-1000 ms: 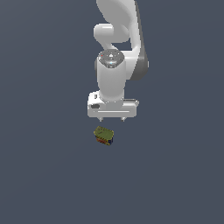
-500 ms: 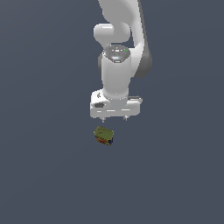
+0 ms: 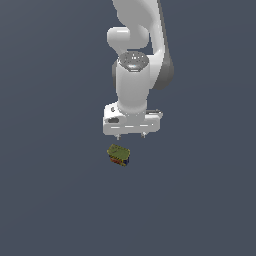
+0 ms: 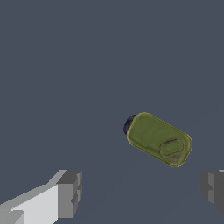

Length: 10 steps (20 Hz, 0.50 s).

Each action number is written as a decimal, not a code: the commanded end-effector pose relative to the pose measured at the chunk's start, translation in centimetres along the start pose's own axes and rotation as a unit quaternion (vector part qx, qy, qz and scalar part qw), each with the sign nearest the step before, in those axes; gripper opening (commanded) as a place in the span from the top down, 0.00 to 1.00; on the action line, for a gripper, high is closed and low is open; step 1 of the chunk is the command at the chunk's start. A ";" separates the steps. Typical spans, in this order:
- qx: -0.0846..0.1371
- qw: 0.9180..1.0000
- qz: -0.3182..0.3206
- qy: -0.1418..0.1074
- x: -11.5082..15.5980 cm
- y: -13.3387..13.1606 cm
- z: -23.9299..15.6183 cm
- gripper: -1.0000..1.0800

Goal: Pick up the object and move it to a goal position.

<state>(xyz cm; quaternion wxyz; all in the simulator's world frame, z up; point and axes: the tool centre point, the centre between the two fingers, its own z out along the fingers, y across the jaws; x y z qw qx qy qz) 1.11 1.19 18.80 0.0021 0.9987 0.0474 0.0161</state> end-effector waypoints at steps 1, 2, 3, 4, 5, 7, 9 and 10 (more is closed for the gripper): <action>0.000 1.000 -0.007 0.000 0.0 0.1 0.1 0.04; 0.000 1.000 -0.012 -0.001 0.0 0.1 0.2 0.04; 0.000 1.000 -0.017 -0.001 0.0 0.2 0.3 0.04; -0.001 1.000 -0.022 -0.001 0.0 0.2 0.3 0.04; -0.001 1.000 -0.028 -0.001 0.0 0.3 0.4 0.04; -0.001 0.999 -0.042 -0.002 0.1 0.4 0.6 0.04; -0.001 0.998 -0.058 -0.002 0.1 0.6 0.9 0.04; -0.001 0.998 -0.067 -0.003 0.1 0.7 1.0 0.04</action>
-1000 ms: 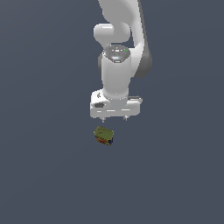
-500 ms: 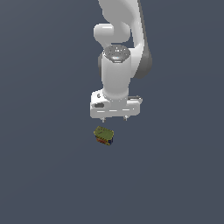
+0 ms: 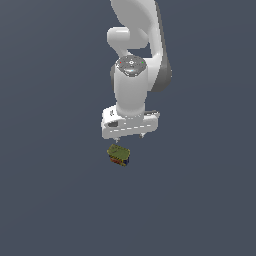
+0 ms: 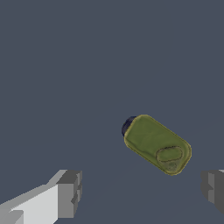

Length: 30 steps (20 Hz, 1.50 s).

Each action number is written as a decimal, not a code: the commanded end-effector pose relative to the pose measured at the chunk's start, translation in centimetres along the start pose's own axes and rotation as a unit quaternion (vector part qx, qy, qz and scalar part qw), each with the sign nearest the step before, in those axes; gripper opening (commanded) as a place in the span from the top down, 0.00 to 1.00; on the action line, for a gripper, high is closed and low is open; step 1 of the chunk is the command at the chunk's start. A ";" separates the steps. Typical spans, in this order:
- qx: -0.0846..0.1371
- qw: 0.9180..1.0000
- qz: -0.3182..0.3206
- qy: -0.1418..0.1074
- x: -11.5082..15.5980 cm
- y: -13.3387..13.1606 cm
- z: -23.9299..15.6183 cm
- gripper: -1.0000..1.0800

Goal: Pick up the object and move it to a goal position.

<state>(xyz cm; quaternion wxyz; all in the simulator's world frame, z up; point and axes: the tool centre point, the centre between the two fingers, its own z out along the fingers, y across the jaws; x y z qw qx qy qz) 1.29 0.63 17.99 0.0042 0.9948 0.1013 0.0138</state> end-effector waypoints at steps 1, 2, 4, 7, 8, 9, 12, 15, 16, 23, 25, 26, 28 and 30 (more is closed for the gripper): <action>0.000 1.000 -0.022 -0.001 0.0 0.2 0.3 0.04; 0.000 0.999 -0.032 -0.001 0.0 0.3 0.5 0.04; -0.001 0.999 -0.054 -0.002 0.0 0.6 0.8 0.04; -0.001 0.996 -0.091 -0.004 0.0 1.0 1.4 0.04; -0.001 0.995 -0.104 -0.004 0.0 1.1 1.6 0.04; 0.000 0.993 -0.116 -0.005 0.0 1.2 1.8 0.04; 0.000 0.988 -0.154 -0.006 0.1 1.6 2.3 0.04; 0.001 0.981 -0.192 -0.007 0.1 2.0 2.9 0.04; 0.001 0.979 -0.204 -0.007 0.0 2.1 3.1 0.04; 0.003 0.957 -0.290 -0.009 0.0 3.0 4.4 0.04; 0.004 0.949 -0.314 -0.010 0.0 3.2 4.8 0.04; 0.005 0.945 -0.326 -0.010 0.0 3.4 5.0 0.04; 0.006 0.937 -0.350 -0.010 0.0 3.6 5.3 0.04; 0.007 0.928 -0.373 -0.010 0.0 3.8 5.7 0.04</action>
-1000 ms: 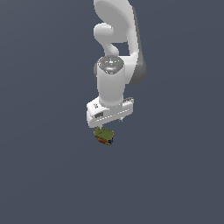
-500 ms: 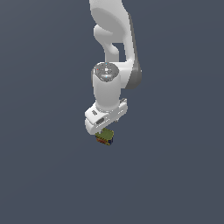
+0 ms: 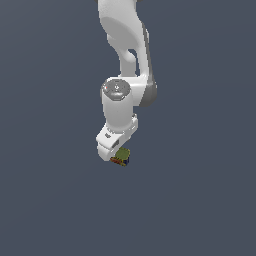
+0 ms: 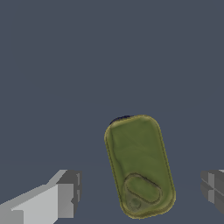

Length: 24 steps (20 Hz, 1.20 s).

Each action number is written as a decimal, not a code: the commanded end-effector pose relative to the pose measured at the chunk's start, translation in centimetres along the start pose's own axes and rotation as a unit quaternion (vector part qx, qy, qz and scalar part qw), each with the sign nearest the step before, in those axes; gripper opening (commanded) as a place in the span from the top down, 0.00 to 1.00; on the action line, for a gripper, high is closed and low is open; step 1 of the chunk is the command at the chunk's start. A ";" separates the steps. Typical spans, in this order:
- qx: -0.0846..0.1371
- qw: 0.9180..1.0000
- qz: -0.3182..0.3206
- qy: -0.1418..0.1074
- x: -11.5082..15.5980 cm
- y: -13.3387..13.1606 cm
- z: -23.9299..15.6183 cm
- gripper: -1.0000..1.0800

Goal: Pick up the object and move it to a goal position.

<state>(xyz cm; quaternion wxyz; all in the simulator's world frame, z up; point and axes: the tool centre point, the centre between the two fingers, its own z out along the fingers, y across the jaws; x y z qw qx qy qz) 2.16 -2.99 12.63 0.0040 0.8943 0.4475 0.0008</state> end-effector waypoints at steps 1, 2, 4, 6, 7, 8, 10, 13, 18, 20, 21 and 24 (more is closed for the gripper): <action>0.001 1.000 -0.031 0.000 -0.2 0.2 0.4 0.04; 0.001 0.999 -0.041 0.000 -0.3 0.3 0.6 0.04; 0.002 0.998 -0.060 0.000 -0.4 0.4 0.9 0.04; 0.002 0.997 -0.077 0.001 -0.5 0.5 1.1 0.04; 0.003 0.996 -0.084 0.001 -0.6 0.6 1.2 0.04; 0.003 0.996 -0.091 0.001 -0.6 0.6 1.3 0.04; 0.003 0.995 -0.102 0.001 -0.7 0.7 1.5 0.04; 0.004 0.993 -0.115 0.001 -0.8 0.8 1.7 0.04; 0.004 0.992 -0.123 0.002 -0.8 0.8 1.8 0.04; 0.004 0.993 -0.121 0.001 -0.8 0.8 1.8 0.04; 0.004 0.993 -0.121 0.001 -0.8 0.8 1.9 0.04; 0.004 0.993 -0.121 0.001 -0.8 0.8 2.8 0.04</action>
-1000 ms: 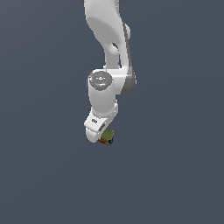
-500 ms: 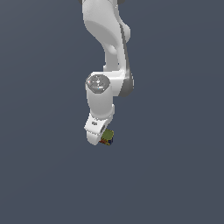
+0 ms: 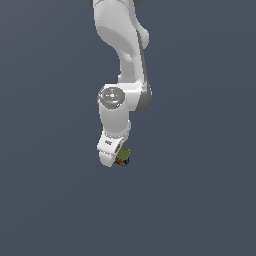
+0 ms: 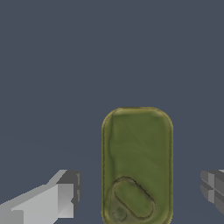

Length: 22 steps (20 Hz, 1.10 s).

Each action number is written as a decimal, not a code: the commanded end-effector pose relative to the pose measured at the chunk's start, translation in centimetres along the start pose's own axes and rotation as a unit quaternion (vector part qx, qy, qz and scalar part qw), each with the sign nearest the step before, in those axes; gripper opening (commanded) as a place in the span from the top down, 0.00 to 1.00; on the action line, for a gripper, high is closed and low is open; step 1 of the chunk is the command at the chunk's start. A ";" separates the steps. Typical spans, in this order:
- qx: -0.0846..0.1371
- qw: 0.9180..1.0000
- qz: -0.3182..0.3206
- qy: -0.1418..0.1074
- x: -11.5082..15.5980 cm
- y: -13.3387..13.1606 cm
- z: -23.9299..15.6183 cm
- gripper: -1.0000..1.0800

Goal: Pick up the object and move it to a goal position.

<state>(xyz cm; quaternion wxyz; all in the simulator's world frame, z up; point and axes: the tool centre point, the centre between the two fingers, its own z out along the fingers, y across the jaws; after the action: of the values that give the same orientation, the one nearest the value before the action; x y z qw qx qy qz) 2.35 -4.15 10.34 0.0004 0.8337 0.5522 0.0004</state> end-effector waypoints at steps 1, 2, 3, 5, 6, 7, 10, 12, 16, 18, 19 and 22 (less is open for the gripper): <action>0.001 1.000 0.000 0.000 0.0 -0.1 0.9 0.04; 0.001 1.000 -0.001 0.000 0.0 -0.1 1.4 0.04; 0.001 1.000 -0.001 0.000 0.0 -0.1 2.0 0.04; 0.001 1.000 -0.001 0.000 -0.1 -0.1 3.1 0.04; 0.001 1.000 -0.002 0.000 0.0 -0.2 3.5 0.04; 0.001 1.000 -0.002 0.000 0.0 -0.2 3.9 0.04; 0.001 1.000 -0.002 0.000 0.0 -0.1 4.4 0.04; 0.001 1.000 -0.002 0.000 0.0 0.0 4.5 0.04; 0.001 1.000 -0.002 0.000 0.0 0.0 4.5 1.00; 0.001 1.000 -0.002 0.000 0.0 0.0 4.5 1.00; 0.001 1.000 -0.002 0.000 0.0 0.0 4.5 1.00; 0.001 1.000 -0.002 0.000 0.0 0.0 4.5 1.00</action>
<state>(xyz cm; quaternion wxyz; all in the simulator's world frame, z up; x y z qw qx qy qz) 2.34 -4.16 5.89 0.0002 0.8326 0.5539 0.0001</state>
